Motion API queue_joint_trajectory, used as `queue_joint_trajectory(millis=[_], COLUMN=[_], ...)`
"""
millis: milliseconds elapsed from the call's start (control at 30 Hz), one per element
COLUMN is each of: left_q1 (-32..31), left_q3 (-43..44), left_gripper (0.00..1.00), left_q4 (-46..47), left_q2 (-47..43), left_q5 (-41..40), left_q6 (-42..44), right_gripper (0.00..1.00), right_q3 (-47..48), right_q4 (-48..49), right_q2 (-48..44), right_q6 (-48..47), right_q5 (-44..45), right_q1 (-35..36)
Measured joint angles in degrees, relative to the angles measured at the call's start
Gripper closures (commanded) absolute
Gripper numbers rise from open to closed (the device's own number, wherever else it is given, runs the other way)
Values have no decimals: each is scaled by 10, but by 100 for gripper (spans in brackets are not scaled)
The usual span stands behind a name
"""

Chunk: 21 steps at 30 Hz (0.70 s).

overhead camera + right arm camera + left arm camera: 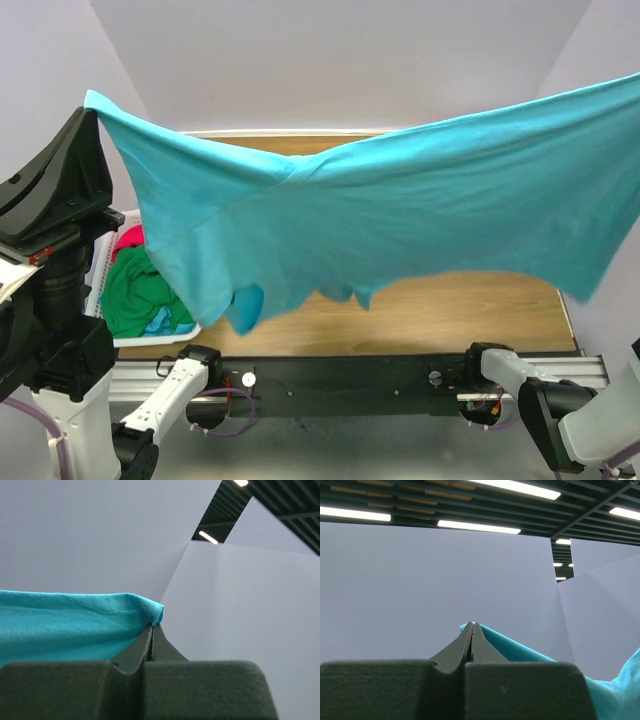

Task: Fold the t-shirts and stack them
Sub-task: Flatten the tshirt out

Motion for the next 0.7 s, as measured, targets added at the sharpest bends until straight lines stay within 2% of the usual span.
queue_joint_trajectory(millis=[100,200,433,567,700], left_q1=[0,0,0,0,2], left_q3=[-28,-119,-422,-529,-523], left_gripper=[100,100,100,100,100], left_q4=[10,33,99,122,135], left_q2=[-4,-21,-12,96,272], left_q5=[-1,-12,-54,-70,-71], left_q6=[1,2,-21,-50,-73], right_gripper=[99,99,99,100,100], right_q3=[-66,-165,-464,-632,-731], right_q4=[11,9,41,86,157], right_q2=[-12,-18,-30,-2,102], right_q6=[0,2,22,37,59], right_q5=[0,-6,-61,-117,-168], right_q1=[2,2,2,2,3])
